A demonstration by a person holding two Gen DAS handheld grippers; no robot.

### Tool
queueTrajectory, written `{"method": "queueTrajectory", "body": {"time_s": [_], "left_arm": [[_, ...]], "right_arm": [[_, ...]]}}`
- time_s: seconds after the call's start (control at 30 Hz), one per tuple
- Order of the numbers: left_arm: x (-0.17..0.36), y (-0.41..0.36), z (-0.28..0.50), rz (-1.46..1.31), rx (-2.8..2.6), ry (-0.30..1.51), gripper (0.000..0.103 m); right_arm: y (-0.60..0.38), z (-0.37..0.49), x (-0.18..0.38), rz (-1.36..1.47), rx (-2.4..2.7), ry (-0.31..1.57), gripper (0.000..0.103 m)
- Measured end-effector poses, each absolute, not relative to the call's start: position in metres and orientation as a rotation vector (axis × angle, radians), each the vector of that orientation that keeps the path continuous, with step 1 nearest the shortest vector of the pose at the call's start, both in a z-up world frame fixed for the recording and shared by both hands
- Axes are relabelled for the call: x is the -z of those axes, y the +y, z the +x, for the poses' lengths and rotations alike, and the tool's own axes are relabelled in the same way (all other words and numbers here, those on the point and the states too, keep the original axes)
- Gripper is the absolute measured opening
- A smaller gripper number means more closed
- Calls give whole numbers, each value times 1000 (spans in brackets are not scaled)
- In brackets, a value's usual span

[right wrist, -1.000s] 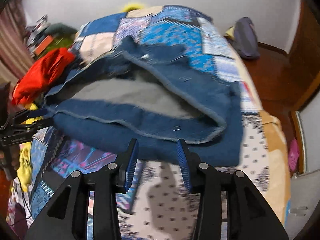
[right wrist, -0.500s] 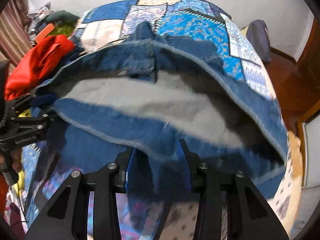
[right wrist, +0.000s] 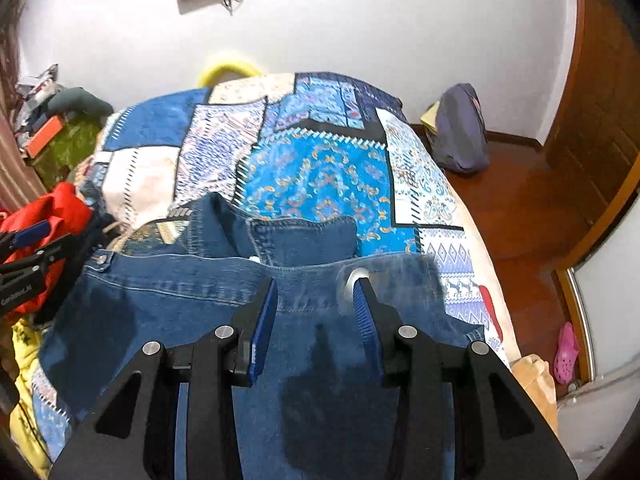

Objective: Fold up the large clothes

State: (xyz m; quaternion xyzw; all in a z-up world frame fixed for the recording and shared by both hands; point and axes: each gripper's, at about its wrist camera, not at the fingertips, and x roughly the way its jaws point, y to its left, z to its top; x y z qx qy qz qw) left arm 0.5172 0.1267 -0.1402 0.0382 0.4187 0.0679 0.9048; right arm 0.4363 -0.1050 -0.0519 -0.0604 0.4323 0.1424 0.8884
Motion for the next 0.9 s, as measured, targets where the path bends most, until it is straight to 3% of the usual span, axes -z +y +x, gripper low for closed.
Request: {"method": "queueTrajectory", "body": {"time_s": [0.6, 0.77, 0.87, 0.9], "left_arm": [[189, 86, 448, 9, 51, 1007, 67], [227, 75, 447, 21, 67, 1099, 75], [231, 76, 442, 48, 13, 1046, 96], [232, 77, 441, 43, 14, 1042, 97]], "right_arm": [[-57, 363, 107, -282, -527, 1043, 36], [-61, 364, 135, -278, -461, 1077, 67], [-75, 368, 137, -219, -450, 1094, 75], [-80, 369, 137, -200, -453, 1104, 75]]}}
